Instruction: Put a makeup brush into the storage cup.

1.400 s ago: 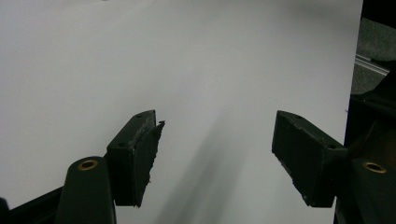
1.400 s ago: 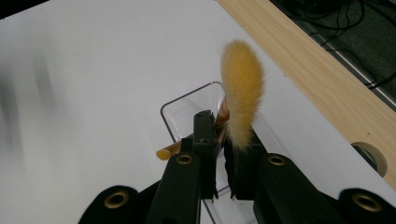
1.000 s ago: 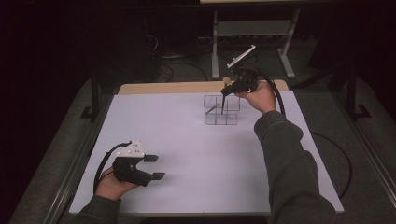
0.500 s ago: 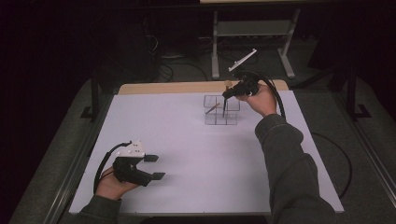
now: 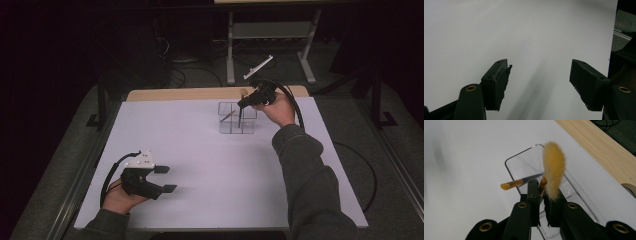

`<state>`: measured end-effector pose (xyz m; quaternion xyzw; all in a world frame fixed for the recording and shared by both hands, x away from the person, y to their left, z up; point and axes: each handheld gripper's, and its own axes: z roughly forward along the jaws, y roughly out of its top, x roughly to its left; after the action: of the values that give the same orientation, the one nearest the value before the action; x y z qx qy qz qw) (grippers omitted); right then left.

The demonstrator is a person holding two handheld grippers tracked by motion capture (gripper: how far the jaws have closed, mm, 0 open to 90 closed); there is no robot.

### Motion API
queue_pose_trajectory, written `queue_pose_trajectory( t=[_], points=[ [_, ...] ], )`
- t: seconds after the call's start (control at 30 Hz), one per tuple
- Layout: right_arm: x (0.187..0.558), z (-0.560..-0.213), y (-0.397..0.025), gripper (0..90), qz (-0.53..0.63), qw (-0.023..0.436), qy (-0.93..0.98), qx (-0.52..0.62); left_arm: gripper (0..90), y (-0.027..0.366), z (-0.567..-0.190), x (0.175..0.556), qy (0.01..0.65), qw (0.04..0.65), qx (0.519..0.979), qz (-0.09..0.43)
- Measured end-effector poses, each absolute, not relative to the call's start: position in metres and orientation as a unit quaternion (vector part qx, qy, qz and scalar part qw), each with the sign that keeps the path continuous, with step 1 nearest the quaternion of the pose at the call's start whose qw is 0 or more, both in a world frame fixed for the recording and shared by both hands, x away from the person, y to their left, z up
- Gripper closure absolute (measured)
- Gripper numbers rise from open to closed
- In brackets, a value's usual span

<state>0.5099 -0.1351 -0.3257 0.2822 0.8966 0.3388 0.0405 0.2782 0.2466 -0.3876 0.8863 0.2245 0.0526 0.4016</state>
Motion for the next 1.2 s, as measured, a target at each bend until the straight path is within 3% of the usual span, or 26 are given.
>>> queue_pose_trajectory(
  t=[0.4, 0.63, 1.2],
  points=[
    [0.513, -0.335, -0.132, 81.6, 0.323, 0.033, 0.901, 0.288, 30.8, 0.246, -0.388, 0.278, 0.225, 0.403, 0.886, 0.051],
    [0.511, -0.338, -0.138, 70.6, 0.323, 0.027, 0.895, 0.306, 30.8, 0.245, -0.389, 0.278, 0.224, 0.402, 0.886, 0.049],
    [0.496, -0.339, -0.156, 67.5, 0.348, 0.021, 0.883, 0.316, 30.8, 0.243, -0.388, 0.278, 0.224, 0.401, 0.887, 0.051]
  ],
)
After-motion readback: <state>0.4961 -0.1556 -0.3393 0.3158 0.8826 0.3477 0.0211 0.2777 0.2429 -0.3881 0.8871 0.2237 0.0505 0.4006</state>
